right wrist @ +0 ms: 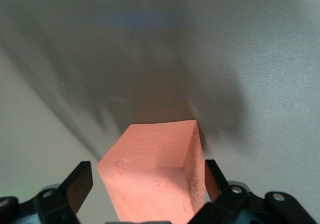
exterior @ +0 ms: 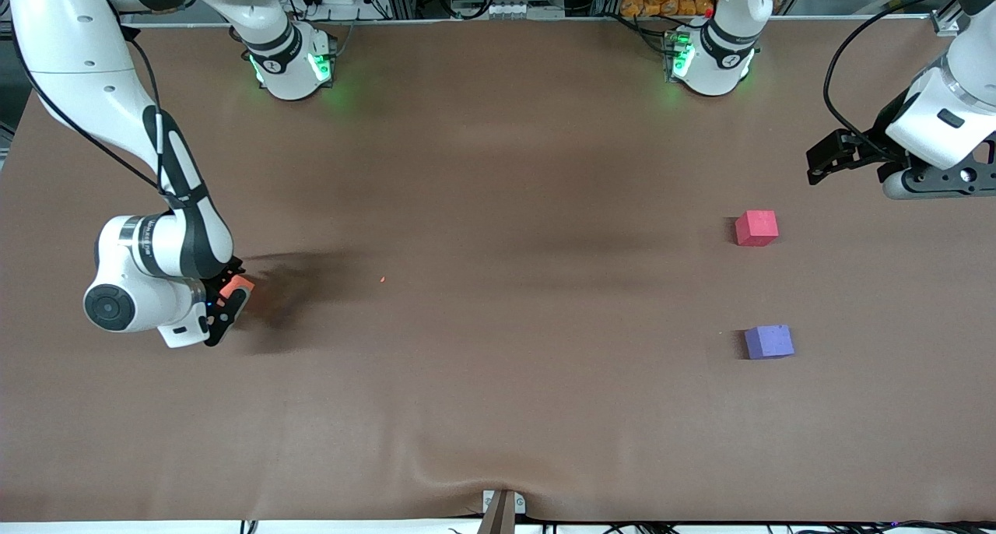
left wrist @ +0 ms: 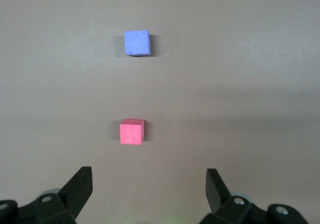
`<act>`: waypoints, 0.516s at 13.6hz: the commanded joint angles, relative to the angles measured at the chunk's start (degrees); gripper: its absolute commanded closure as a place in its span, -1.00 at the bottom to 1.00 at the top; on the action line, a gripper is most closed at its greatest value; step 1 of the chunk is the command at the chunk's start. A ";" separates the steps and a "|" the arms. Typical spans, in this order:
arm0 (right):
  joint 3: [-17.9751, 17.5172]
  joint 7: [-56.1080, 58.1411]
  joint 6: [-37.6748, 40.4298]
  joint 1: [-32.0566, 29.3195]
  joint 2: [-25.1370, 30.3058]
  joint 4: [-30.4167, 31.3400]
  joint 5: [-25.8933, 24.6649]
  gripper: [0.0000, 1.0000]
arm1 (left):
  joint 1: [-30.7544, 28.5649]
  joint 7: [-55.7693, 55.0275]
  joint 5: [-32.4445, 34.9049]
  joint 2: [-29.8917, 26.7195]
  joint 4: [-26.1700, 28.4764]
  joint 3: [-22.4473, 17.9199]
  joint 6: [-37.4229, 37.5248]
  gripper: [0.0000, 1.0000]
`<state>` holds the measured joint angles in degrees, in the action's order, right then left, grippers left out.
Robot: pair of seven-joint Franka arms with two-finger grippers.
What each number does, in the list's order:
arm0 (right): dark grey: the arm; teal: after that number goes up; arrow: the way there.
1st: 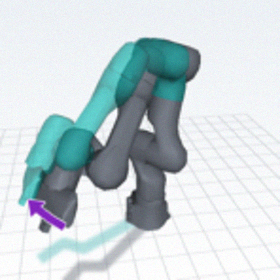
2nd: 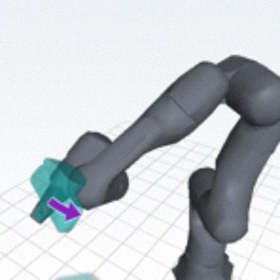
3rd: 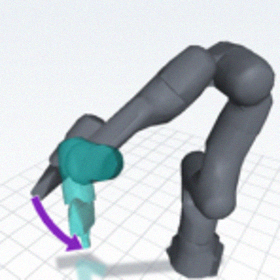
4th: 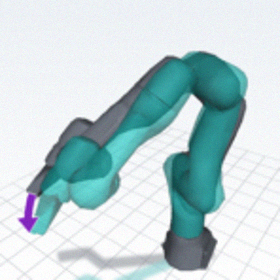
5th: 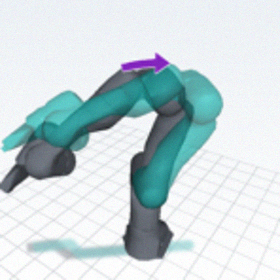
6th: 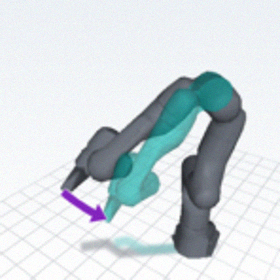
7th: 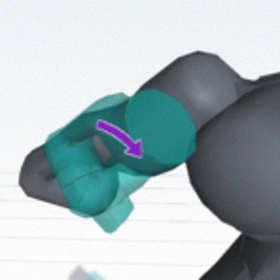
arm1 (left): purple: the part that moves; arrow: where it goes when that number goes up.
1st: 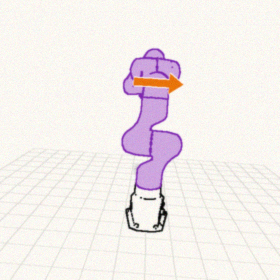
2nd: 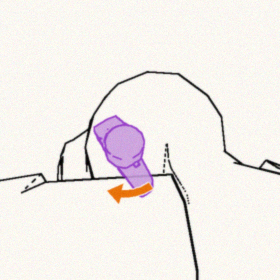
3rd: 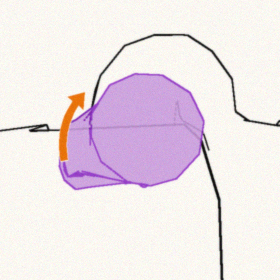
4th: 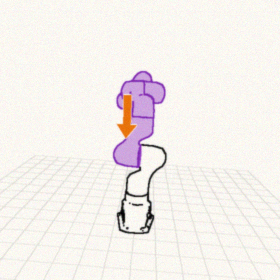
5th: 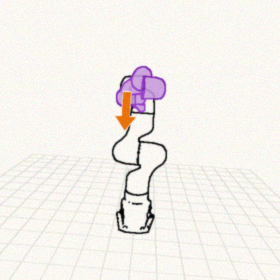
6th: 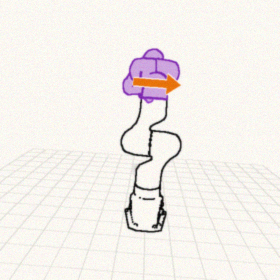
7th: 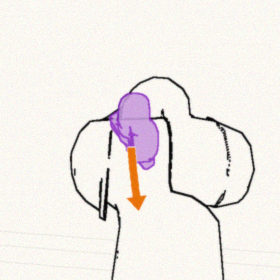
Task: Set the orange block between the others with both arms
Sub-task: 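Lift the orange cube and carry it toward the table middle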
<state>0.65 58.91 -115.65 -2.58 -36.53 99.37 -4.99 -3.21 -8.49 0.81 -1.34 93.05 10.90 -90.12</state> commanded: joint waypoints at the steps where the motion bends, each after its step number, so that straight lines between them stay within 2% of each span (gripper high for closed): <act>1: 0.23 6.13 -6.87 -0.32 0.94 3.55 -1.69 -0.92 | -0.65 1.28 -0.90 -0.69 0.47 0.17 -0.14 -1.00; 2: 0.23 6.31 -7.05 -0.32 0.94 3.55 -1.69 -0.40 | -0.65 1.28 -0.90 -0.69 0.38 0.17 -0.40 -1.00; 3: 0.23 6.31 -7.05 -0.24 1.02 3.37 -1.69 -0.07 | -0.65 1.28 -0.90 -0.60 0.38 0.17 -0.49 -1.00; 7: 0.14 5.43 -6.08 -0.67 2.16 -1.18 -0.29 0.37 | -0.65 1.28 -0.90 -0.25 0.38 0.17 -1.72 -1.00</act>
<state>0.70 58.91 -117.87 -2.59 -36.17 98.65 -5.25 -3.26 -8.49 0.81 -1.33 93.10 10.89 -90.88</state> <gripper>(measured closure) 0.348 0.000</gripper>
